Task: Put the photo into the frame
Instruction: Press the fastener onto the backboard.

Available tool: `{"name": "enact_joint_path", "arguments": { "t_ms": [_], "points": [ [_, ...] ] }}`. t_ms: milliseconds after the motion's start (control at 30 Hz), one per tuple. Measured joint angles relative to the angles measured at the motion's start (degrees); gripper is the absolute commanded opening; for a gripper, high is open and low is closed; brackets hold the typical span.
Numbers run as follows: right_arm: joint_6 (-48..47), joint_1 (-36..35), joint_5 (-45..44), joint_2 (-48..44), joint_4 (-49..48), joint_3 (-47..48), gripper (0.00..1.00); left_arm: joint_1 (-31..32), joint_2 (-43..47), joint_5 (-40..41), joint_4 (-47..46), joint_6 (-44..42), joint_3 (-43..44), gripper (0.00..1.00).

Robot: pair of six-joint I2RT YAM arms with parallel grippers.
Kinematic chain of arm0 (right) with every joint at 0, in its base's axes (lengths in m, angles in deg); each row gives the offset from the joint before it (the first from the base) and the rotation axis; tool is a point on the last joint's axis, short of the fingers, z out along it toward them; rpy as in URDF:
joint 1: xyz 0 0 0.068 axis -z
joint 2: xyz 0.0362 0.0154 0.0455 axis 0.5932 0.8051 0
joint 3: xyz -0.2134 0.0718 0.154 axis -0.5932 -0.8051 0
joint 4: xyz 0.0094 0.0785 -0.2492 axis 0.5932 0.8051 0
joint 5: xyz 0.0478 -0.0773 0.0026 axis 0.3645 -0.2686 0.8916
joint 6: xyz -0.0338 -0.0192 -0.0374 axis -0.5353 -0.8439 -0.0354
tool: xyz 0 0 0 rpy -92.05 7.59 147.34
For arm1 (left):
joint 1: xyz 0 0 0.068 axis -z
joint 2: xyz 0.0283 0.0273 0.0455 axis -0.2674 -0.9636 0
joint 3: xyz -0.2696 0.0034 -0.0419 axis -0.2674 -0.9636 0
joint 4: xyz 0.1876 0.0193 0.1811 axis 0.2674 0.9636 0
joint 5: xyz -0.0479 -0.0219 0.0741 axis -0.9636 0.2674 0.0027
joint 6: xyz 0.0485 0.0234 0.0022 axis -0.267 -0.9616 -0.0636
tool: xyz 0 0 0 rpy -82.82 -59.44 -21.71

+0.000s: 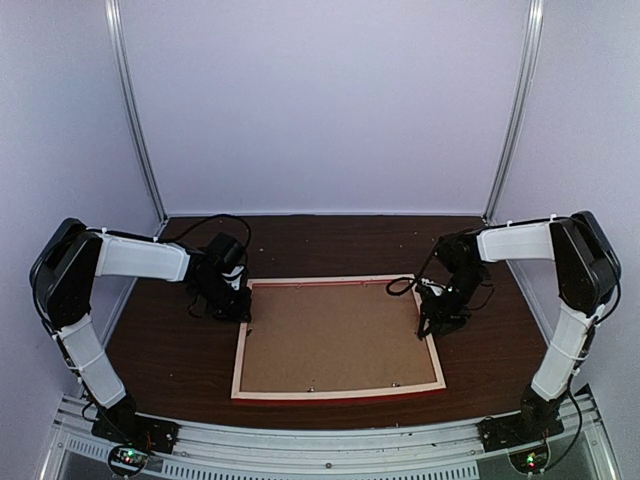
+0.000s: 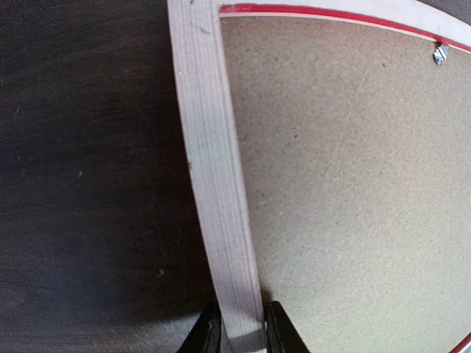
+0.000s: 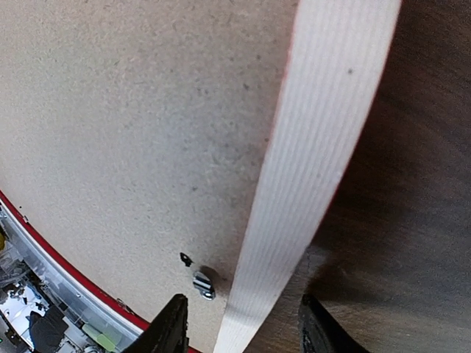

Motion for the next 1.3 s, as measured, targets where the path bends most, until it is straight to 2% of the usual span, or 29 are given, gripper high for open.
{"name": "enact_joint_path", "arguments": {
  "t_ms": [267, 1300],
  "points": [
    [1.60, 0.07, -0.81, -1.11, -0.59, -0.31, 0.42, 0.00, 0.00, 0.00, 0.00, 0.00, 0.00, 0.23],
    [2.97, -1.84, -6.69, 0.92, 0.00, 1.22, 0.42, 0.00, 0.00, 0.13, -0.04, 0.00, -0.02, 0.23]
  ]
}}
